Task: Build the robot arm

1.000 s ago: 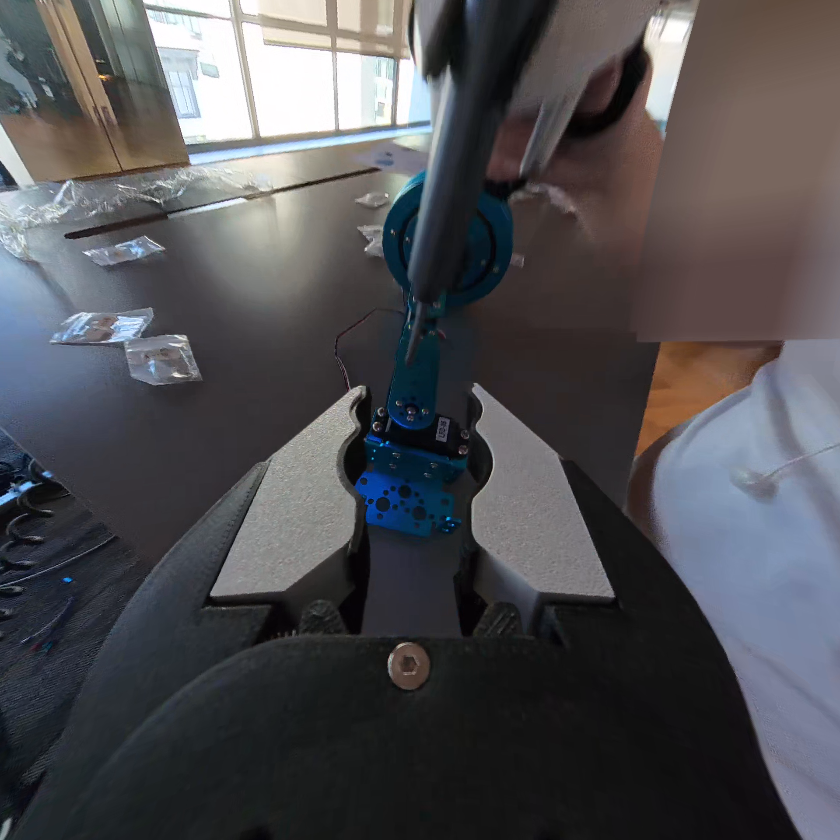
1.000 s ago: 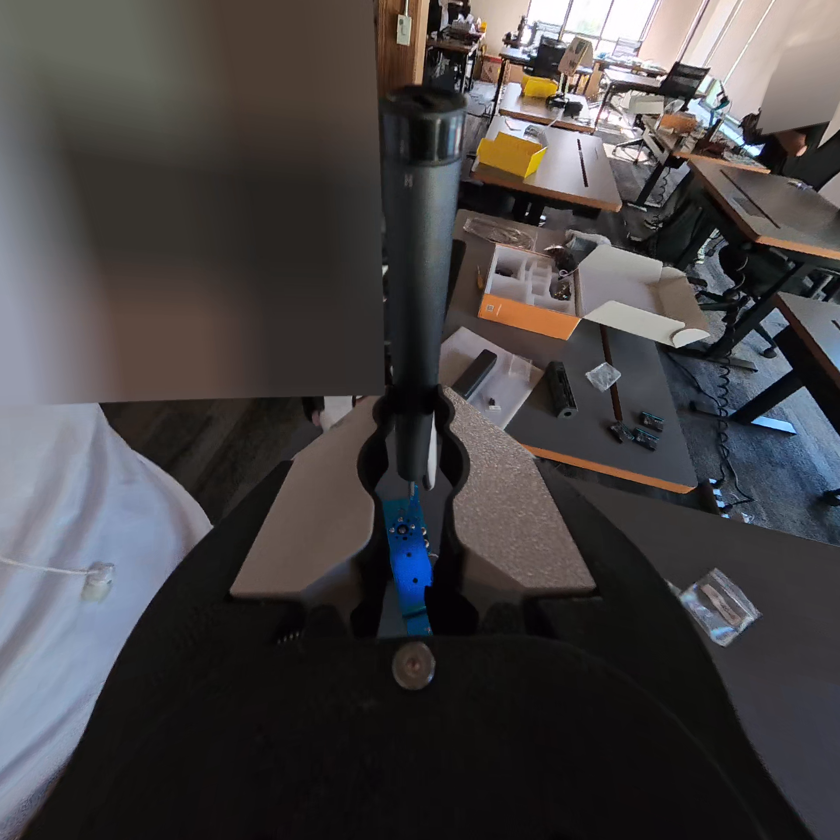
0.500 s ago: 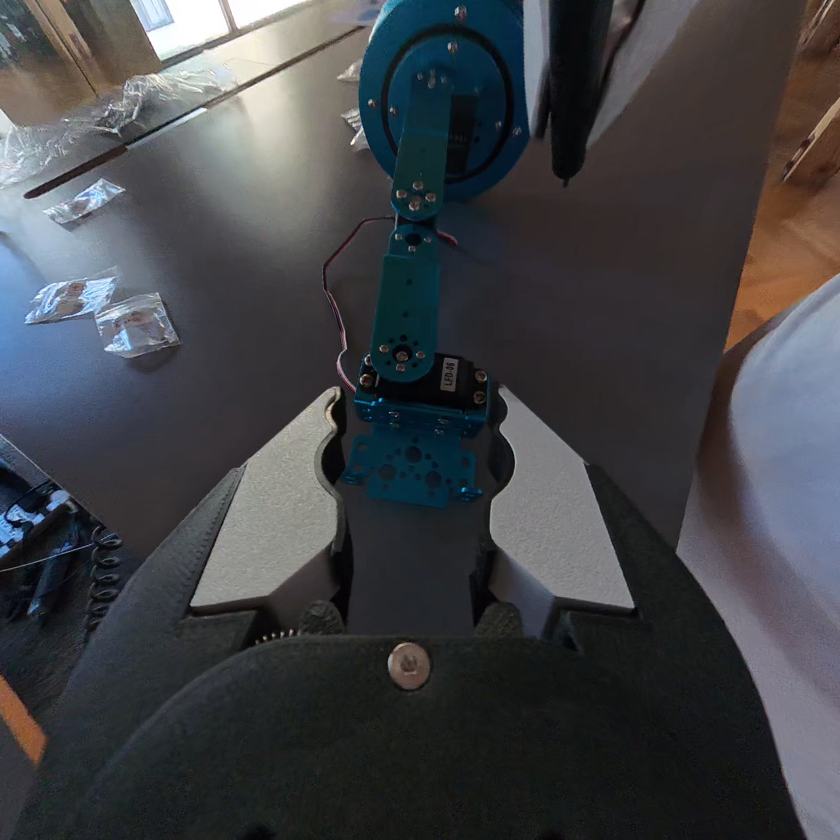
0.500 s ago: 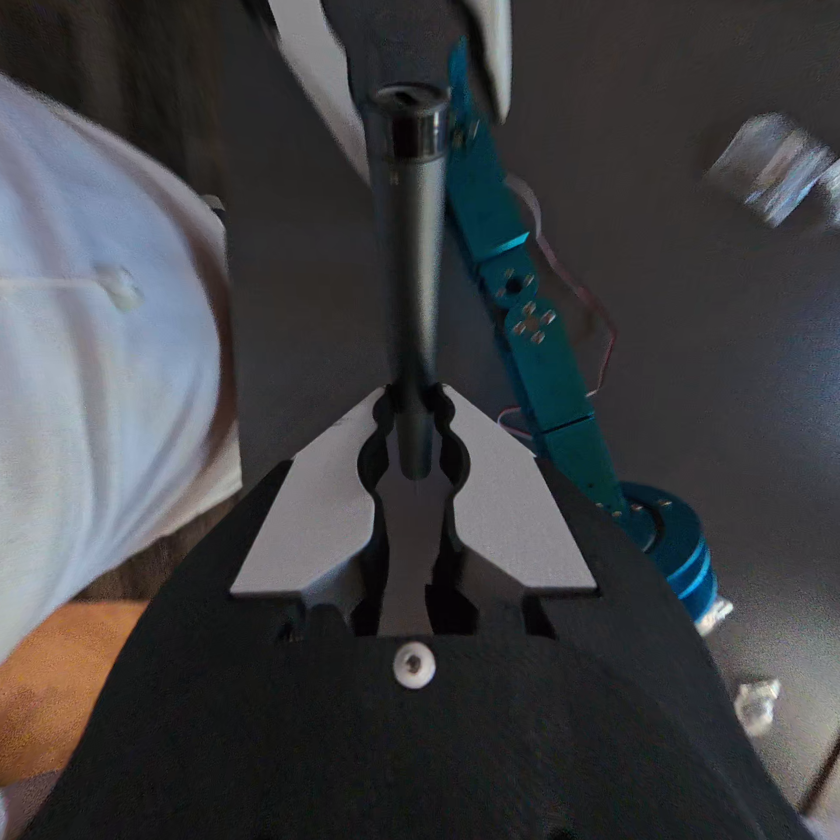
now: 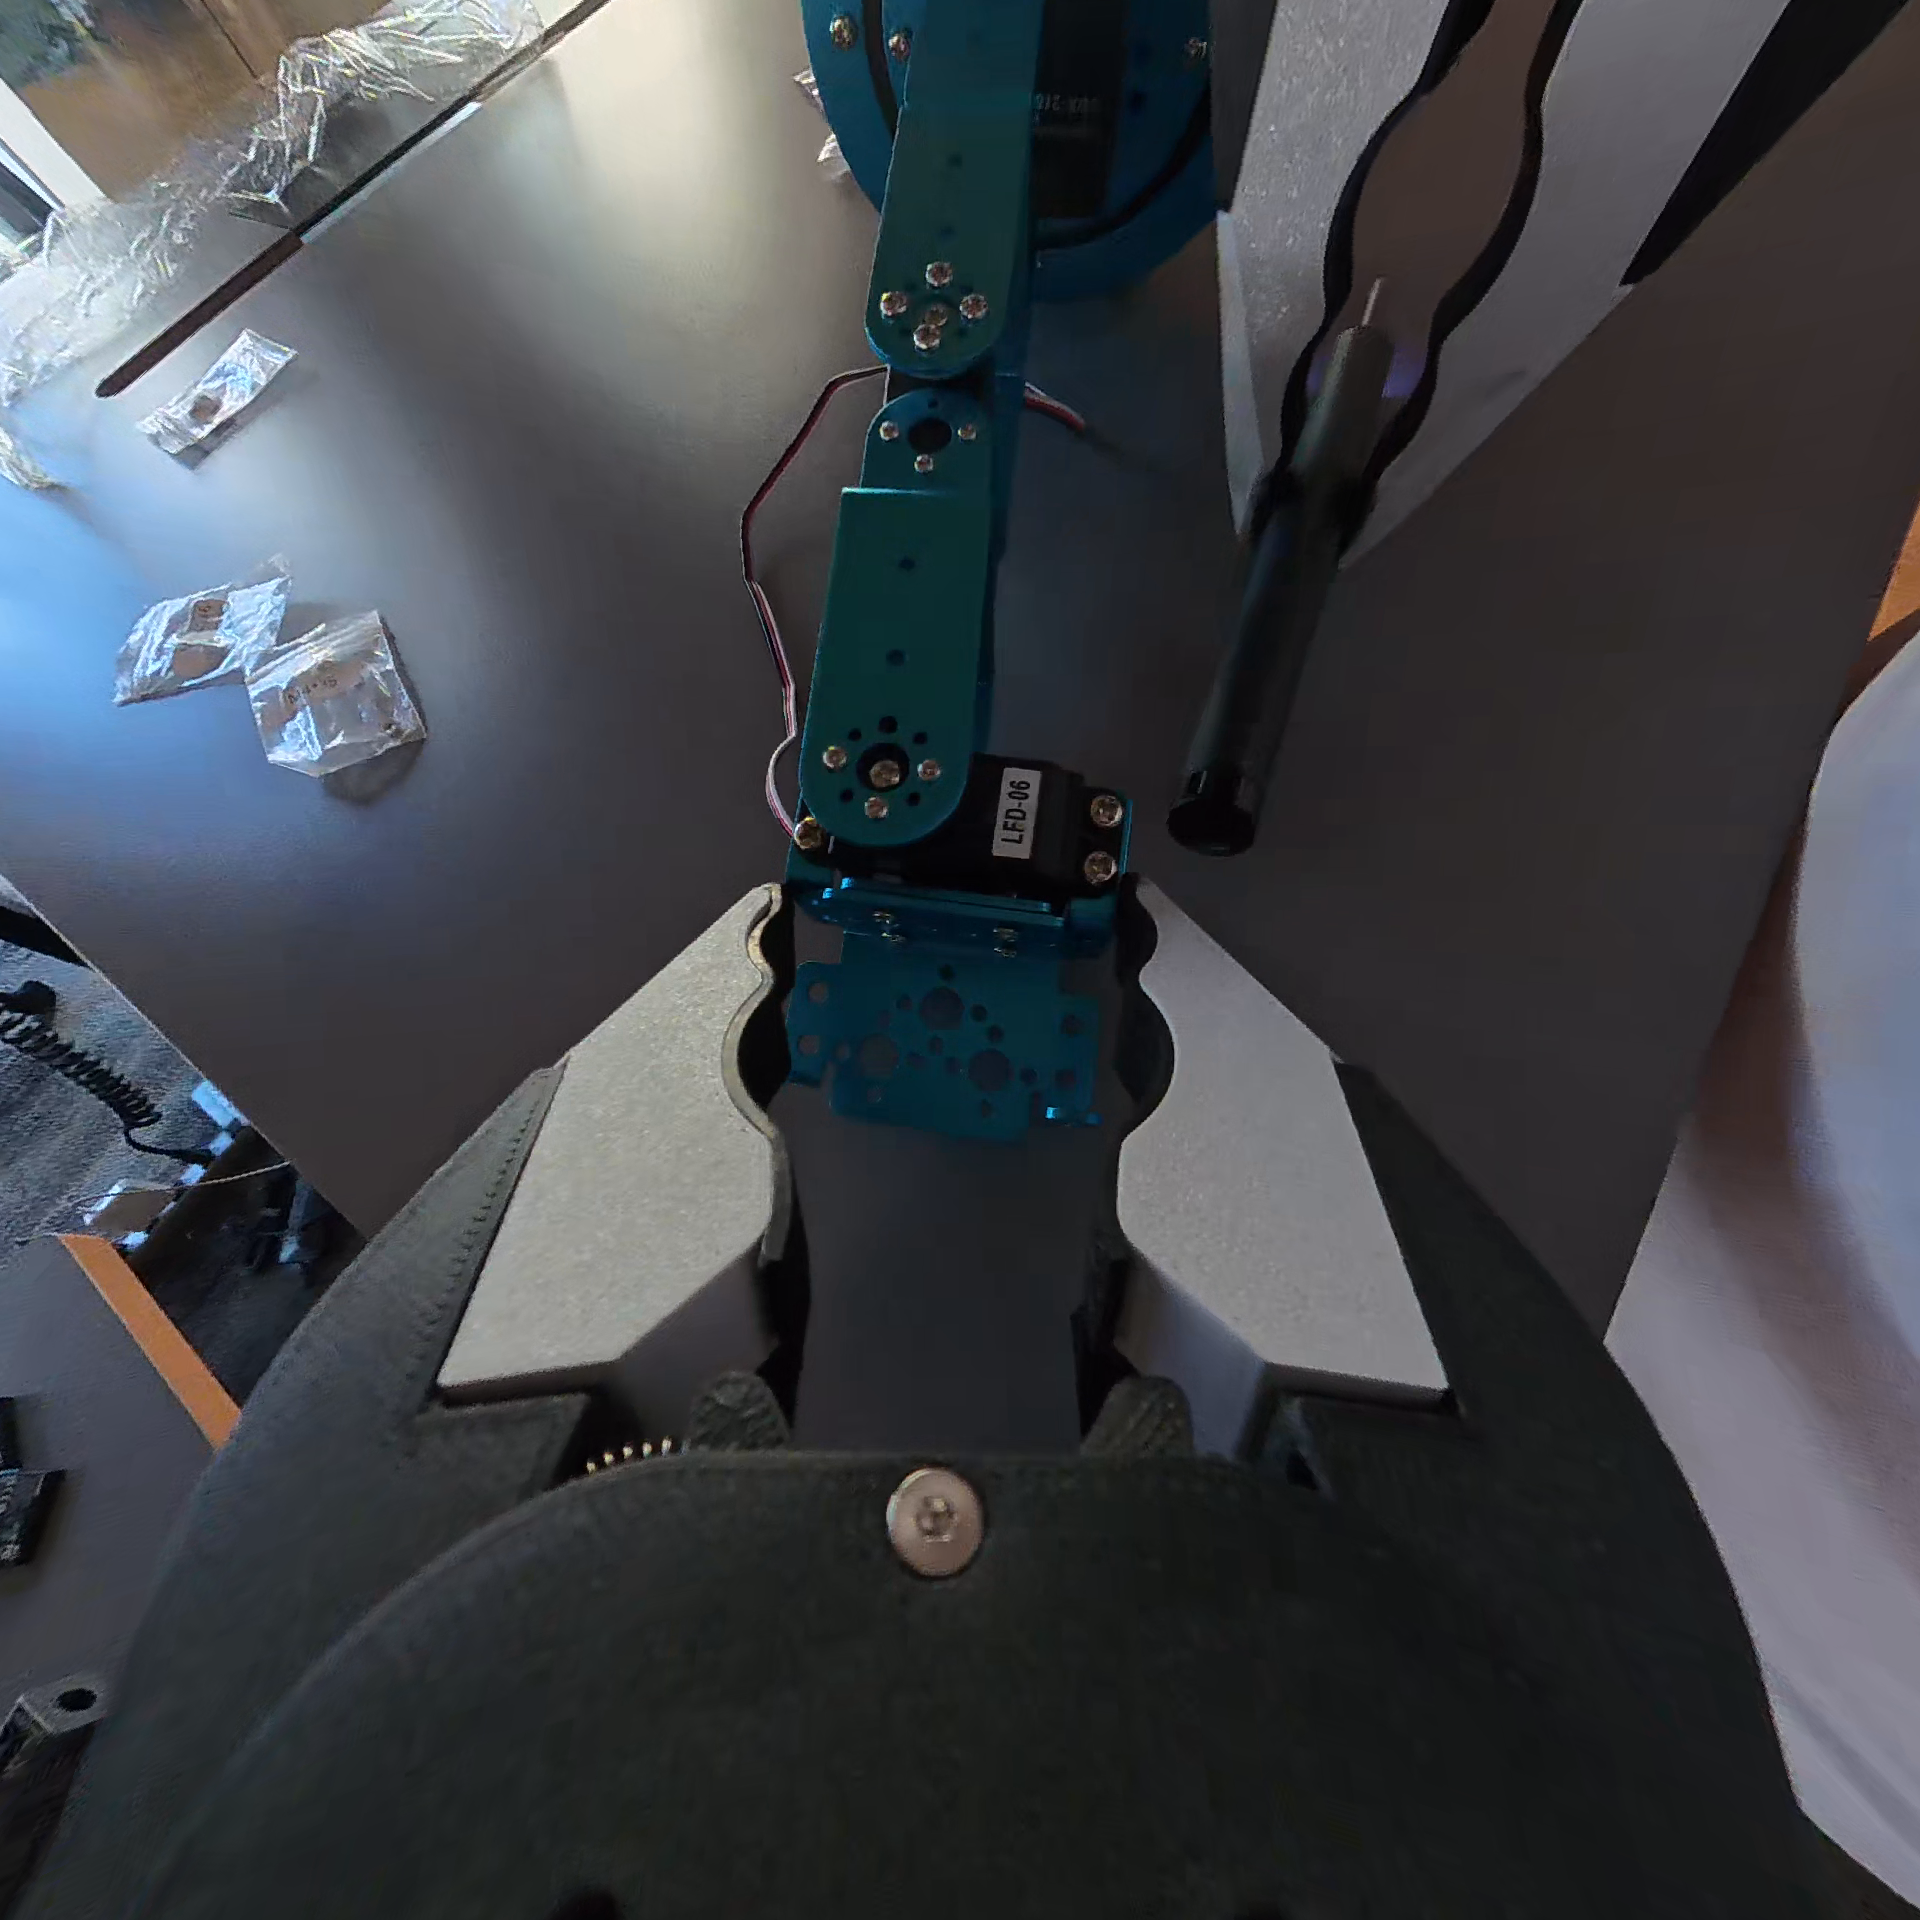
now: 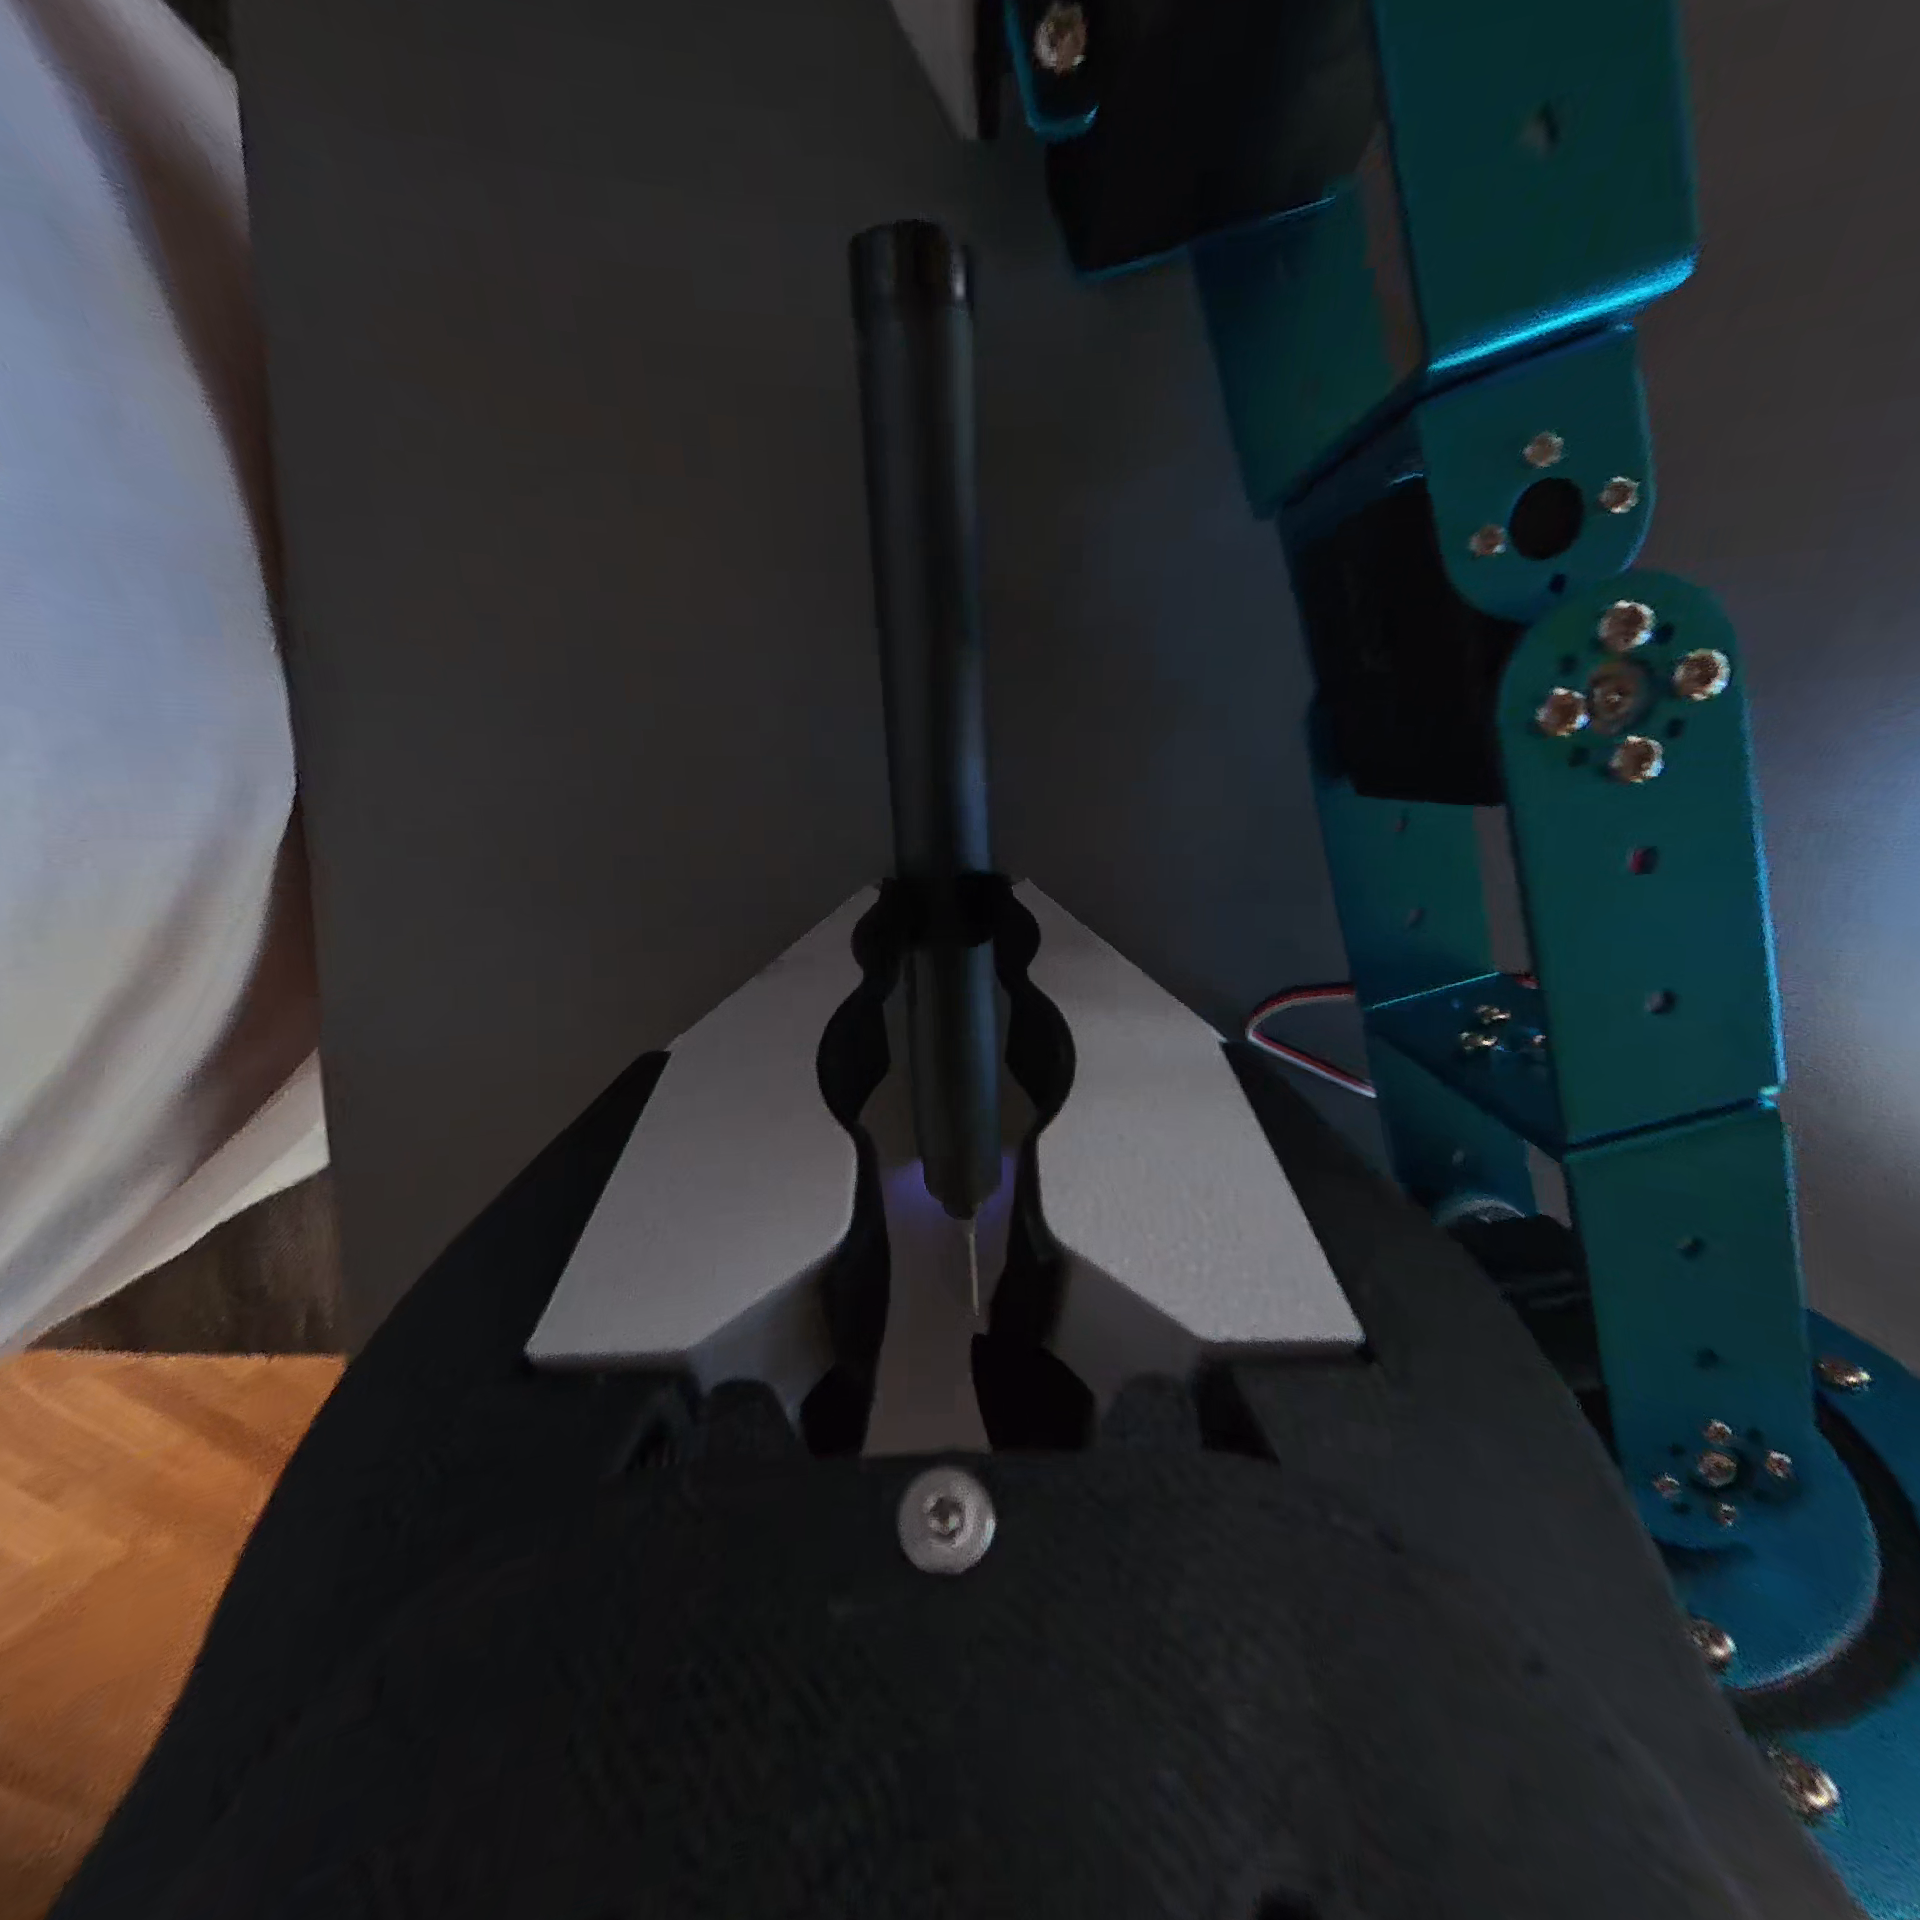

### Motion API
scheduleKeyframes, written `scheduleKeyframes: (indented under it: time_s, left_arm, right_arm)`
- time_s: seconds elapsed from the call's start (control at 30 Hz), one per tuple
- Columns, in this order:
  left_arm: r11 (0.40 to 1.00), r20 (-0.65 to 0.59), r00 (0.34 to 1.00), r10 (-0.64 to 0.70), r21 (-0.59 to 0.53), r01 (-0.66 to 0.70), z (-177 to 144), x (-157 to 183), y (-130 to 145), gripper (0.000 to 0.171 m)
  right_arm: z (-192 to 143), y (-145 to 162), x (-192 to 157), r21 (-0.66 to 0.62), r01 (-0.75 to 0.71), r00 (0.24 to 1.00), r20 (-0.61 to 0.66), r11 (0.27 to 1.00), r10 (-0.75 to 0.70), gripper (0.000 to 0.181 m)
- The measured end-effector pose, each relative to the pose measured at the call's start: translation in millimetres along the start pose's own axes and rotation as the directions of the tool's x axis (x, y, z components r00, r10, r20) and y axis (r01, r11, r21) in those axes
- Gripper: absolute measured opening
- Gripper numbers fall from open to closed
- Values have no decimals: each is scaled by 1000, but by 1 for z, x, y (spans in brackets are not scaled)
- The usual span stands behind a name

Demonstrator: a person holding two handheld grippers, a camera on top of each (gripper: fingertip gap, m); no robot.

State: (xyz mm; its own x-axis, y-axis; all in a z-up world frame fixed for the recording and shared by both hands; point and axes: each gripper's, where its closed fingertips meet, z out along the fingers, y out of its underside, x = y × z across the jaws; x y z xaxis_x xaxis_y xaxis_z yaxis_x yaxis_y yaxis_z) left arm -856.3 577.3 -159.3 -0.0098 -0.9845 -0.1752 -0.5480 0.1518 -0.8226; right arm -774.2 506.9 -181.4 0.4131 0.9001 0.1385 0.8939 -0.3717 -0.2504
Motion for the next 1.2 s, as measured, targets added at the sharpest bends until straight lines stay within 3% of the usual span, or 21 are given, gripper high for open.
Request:
scheduleKeyframes:
  time_s: [0.13, 0.23, 0.33, 0.4, 0.53, 0.73, 0.93, 1.03, 1.2]
  left_arm:
    - [1000, 24, 999, 22, 1, -22, 0, 0, 0, 61]
    - [1000, 24, 999, 22, 2, -22, 0, 0, 0, 61]
    - [1000, 19, 1000, 14, 3, -14, 0, -1, 0, 61]
    - [1000, 15, 1000, 7, 3, -7, 0, -1, 0, 61]
    - [1000, 8, 1000, -6, 5, 6, -1, -1, 0, 61]
    - [1000, 30, 1000, 9, 3, -9, -1, -2, 0, 61]
    - [1000, 63, 998, 12, 25, -14, -2, -2, -5, 69]
    - [999, 65, 998, 15, 42, -18, 0, -4, -9, 61]
    - [999, 53, 998, 28, 42, -30, 0, -4, -8, 61]
  right_arm:
    - [1, -8, 3, 113, 56, 998, -3, 992, -56, 19]
    - [-13, -29, 0, 250, 37, 997, 62, 967, -54, 29]
    - [-50, -79, 22, 525, 18, 1000, 10, 851, -28, 27]
    - [-62, -101, 38, 598, 37, 999, -38, 801, -17, 29]
    - [-42, -109, 57, 514, 106, 994, -80, 851, -75, 33]
    - [-22, -107, 56, 423, 128, 988, 26, 897, -154, 31]
    - [-22, -107, 56, 433, 133, 985, 43, 892, -168, 27]
    - [-21, -107, 57, 436, 127, 986, 45, 891, -163, 27]
    - [-21, -108, 56, 446, 178, 979, 10, 877, -204, 27]
